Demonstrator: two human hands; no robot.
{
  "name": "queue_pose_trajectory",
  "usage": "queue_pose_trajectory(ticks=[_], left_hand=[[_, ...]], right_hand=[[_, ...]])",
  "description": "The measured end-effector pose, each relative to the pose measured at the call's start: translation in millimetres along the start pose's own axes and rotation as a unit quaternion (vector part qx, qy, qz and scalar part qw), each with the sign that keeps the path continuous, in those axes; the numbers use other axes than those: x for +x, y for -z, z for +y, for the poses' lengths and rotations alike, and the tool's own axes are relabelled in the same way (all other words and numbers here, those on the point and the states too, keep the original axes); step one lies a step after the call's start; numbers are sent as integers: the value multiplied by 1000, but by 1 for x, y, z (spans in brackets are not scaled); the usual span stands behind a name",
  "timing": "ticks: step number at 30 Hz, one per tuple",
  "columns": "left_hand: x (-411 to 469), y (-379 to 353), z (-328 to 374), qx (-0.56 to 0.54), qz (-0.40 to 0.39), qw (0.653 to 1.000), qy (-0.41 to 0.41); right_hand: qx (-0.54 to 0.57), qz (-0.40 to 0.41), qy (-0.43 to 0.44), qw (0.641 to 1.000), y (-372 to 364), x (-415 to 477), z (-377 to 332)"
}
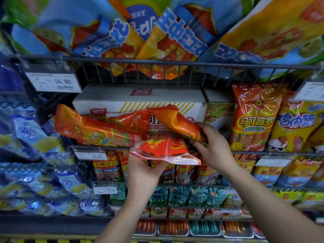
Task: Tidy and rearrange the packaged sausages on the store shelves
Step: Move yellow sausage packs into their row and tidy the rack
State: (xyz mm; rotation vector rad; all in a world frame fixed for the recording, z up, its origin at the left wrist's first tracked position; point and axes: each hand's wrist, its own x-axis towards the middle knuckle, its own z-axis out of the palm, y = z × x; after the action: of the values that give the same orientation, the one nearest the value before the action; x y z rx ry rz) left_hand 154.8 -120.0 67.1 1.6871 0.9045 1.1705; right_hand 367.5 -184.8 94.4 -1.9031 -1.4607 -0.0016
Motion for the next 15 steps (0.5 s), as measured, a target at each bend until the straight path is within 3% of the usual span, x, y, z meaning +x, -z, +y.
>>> queue_pose_trajectory(ticks=[9, 15], left_hand=[[4, 1, -8, -25, -22, 999, 1], [2, 0, -6, -36, -27, 999, -4]], right_hand=[[183, 13, -99, 978, 14, -6, 2], [248, 39, -110, 962, 18, -6, 12]])
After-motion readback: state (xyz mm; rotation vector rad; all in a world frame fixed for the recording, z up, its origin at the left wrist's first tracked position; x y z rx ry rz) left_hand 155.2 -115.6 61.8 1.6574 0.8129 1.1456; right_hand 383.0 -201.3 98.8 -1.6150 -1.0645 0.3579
